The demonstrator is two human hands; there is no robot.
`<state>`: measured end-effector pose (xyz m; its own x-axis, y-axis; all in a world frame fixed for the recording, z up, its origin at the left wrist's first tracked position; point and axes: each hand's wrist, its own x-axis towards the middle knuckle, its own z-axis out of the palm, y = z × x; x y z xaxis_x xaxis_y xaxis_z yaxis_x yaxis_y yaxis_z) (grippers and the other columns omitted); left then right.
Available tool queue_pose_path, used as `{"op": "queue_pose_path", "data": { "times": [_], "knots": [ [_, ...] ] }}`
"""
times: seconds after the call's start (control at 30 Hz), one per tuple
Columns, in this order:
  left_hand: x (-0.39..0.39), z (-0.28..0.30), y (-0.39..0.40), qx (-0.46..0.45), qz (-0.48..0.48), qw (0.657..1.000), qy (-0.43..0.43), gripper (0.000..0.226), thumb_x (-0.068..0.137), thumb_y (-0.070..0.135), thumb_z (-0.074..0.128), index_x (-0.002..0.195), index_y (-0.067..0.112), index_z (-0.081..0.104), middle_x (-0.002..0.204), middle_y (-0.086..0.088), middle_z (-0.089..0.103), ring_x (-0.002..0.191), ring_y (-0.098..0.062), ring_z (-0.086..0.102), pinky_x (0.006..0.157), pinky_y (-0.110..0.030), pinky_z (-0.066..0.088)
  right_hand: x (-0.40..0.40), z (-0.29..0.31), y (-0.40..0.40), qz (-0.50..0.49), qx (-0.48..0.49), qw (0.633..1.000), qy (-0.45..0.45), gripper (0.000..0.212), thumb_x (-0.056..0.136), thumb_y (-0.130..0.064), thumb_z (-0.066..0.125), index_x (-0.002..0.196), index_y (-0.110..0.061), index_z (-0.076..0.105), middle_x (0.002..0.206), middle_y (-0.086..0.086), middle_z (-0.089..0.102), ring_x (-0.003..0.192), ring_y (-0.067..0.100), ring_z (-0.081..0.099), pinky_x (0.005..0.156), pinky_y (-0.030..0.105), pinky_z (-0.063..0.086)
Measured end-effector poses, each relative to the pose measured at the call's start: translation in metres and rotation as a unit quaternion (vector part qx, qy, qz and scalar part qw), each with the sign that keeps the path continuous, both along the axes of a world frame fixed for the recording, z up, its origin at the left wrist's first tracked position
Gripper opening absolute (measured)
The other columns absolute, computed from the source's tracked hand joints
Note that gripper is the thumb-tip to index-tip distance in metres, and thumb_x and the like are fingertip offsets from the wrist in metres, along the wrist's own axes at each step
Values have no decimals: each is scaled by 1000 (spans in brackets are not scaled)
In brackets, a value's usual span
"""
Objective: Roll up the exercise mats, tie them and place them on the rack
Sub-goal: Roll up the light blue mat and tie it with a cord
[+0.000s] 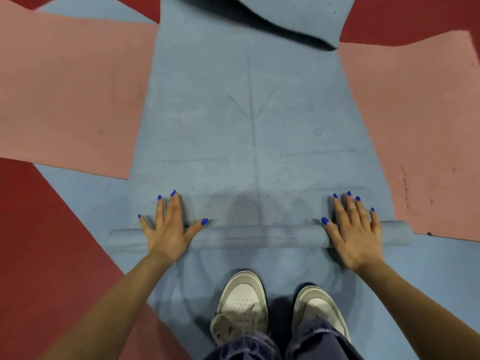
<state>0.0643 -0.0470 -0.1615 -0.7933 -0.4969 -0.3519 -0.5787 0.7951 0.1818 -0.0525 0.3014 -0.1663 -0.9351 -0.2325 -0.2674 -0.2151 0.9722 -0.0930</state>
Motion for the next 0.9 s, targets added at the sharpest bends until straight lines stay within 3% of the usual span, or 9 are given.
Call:
{"op": "queue_pose_path", "data": {
  "times": [0.17, 0.3, 0.47, 0.53, 0.6, 0.63, 0.7, 0.8, 0.9],
  "knots": [
    [-27, -7, -8, -28, -4, 999, 18, 80, 93, 62, 32, 153, 19, 2, 161, 7, 2, 147, -14, -10, 114, -55, -9, -19, -5, -14, -18, 11, 998, 51, 80, 83, -63, 1, 152, -27, 18, 158, 6, 18, 146, 24, 12, 115, 41, -1],
    [-45, -15, -21, -37, -23, 998, 42, 65, 98, 42, 41, 153, 19, 14, 161, 4, 9, 148, -15, -3, 116, -54, -6, -35, -6, -19, -22, 15, 998, 59, 80, 83, -63, 2, 152, -26, 16, 158, 8, 17, 146, 25, 9, 116, 45, -1],
    [-47, -17, -24, -23, -54, 986, 159, 59, 94, 49, 36, 143, 17, 39, 151, -1, 36, 144, -19, 22, 117, -48, 4, -53, -2, -27, -6, 17, 998, 68, 75, 85, -55, 0, 152, -25, 15, 157, 9, 19, 146, 24, 8, 117, 49, 0],
    [-47, -14, -22, -24, -79, 972, 221, 59, 89, 54, 34, 127, 13, 53, 133, -6, 54, 128, -25, 43, 111, -46, 19, -59, -1, -29, -4, 15, 998, 68, 73, 85, -53, 2, 151, -24, 16, 156, 10, 20, 146, 24, 9, 117, 49, 1],
    [-45, -12, -18, -68, -137, 954, 258, 43, 90, 48, 40, 94, 11, 60, 95, -9, 61, 90, -29, 55, 87, -42, 32, -64, -1, -31, -2, 18, 998, 67, 70, 87, -50, 7, 151, -23, 18, 156, 11, 21, 146, 24, 9, 117, 50, 2],
    [-44, -12, -16, -106, -172, 943, 266, 38, 91, 42, 41, 78, 11, 58, 77, -8, 57, 72, -30, 54, 74, -40, 30, -65, -1, -32, -2, 20, 998, 66, 68, 89, -49, 10, 151, -22, 18, 156, 11, 21, 146, 24, 9, 117, 50, 2],
    [-43, -11, -9, -151, -211, 928, 266, 39, 93, 30, 40, 62, 10, 54, 59, -6, 51, 53, -29, 51, 63, -36, 23, -66, 0, -34, -2, 23, 998, 63, 62, 94, -46, 18, 151, -22, 18, 156, 11, 20, 146, 25, 8, 117, 49, 1],
    [-38, -10, 4, -190, -188, 925, 271, 38, 94, 25, 43, 62, 9, 55, 60, -7, 51, 53, -29, 47, 61, -35, 21, -70, 2, -35, -6, 16, 998, 58, 61, 97, -43, 31, 152, -22, 15, 157, 11, 15, 146, 25, 5, 118, 48, -1],
    [-20, -12, 13, -214, -180, 915, 289, 41, 93, 39, 47, 71, 6, 58, 69, -10, 51, 63, -29, 41, 62, -38, 26, -76, 3, -38, -7, 7, 998, 60, 63, 96, -42, 34, 152, -22, 13, 158, 12, 12, 146, 25, 3, 118, 48, -2]
  ]
}}
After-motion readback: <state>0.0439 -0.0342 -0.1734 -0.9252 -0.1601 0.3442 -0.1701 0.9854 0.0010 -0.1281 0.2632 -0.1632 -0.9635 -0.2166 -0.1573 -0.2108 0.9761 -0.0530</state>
